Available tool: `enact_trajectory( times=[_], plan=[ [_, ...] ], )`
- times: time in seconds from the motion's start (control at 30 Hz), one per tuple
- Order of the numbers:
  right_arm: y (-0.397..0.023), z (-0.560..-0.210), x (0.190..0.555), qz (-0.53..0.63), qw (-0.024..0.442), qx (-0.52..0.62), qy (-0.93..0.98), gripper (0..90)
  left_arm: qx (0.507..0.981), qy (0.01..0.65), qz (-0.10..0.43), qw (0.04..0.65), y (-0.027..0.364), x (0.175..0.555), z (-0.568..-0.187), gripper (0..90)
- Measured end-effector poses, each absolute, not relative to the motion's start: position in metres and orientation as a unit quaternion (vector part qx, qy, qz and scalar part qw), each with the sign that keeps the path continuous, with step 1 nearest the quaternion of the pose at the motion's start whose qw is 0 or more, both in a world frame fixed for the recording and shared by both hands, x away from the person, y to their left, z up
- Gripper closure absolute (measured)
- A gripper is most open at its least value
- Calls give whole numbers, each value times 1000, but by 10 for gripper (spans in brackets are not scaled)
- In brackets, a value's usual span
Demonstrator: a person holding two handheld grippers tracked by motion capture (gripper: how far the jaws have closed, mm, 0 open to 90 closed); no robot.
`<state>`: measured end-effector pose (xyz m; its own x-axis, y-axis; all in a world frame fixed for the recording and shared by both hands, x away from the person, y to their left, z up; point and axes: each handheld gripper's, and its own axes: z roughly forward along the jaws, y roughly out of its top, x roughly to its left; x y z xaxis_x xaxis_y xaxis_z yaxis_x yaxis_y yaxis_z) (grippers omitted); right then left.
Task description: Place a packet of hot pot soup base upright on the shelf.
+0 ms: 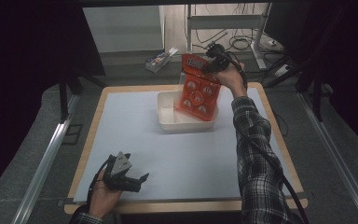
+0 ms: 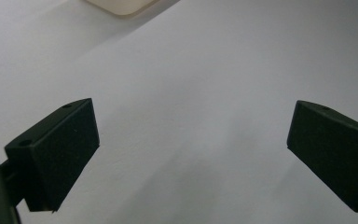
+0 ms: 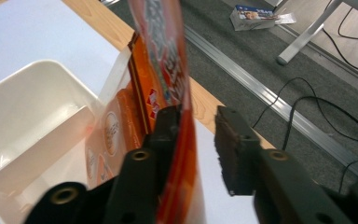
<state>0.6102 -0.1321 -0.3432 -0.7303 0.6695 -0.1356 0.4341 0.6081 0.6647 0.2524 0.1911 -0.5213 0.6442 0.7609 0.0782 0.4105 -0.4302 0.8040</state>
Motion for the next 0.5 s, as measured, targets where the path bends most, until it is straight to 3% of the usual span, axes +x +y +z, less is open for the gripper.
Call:
enact_trajectory(
  times=[0.07, 0.13, 0.3, 0.37, 0.5],
  plan=[
    [-133, -343, 610, 312, 195, 319, 873, 562, 816, 359, 222, 395, 191, 252, -521, 19],
    [-135, -343, 611, 314, 195, 326, 870, 405, 815, 360, 222, 395, 191, 252, -521, 18],
    [-142, -340, 610, 345, 191, 331, 857, 160, 813, 362, 222, 400, 193, 252, -521, 12],
    [-145, -338, 608, 348, 188, 331, 857, 87, 811, 363, 219, 403, 193, 253, -521, 10],
    [-148, -333, 602, 359, 180, 323, 857, 37, 811, 364, 189, 417, 196, 257, -523, 4]
  ],
)
